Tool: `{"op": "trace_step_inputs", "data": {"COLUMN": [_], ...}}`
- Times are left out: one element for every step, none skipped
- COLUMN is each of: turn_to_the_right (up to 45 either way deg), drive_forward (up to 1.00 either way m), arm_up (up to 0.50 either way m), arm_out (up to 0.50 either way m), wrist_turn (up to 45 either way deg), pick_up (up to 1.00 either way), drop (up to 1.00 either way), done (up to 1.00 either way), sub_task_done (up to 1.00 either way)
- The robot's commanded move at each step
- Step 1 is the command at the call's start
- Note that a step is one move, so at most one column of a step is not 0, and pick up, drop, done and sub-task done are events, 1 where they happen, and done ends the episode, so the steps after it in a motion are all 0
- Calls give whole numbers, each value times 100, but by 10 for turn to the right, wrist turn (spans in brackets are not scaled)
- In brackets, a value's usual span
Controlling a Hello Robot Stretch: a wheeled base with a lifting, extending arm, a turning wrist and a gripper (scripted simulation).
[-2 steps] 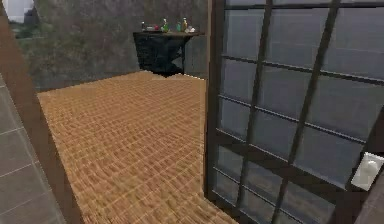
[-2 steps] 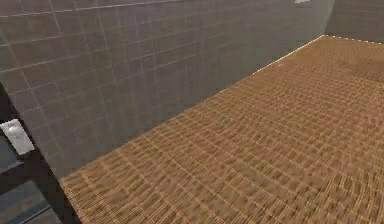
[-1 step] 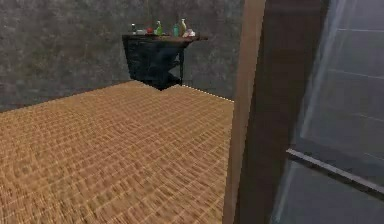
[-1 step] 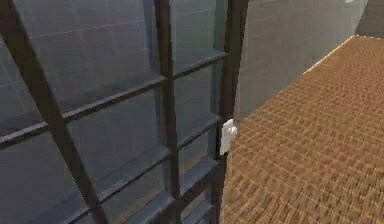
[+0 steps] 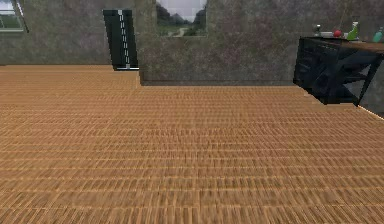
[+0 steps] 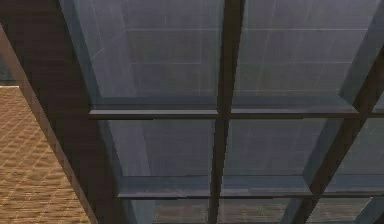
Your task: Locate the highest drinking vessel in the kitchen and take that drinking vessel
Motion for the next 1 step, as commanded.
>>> {"op": "trace_step_inputs", "data": {"turn_to_the_right": [0], "drive_forward": [30], "arm_up": [0], "arm_out": [0], "wrist_turn": [0], "pick_up": [0], "drop": [0], "done": [0], "sub_task_done": [0]}}
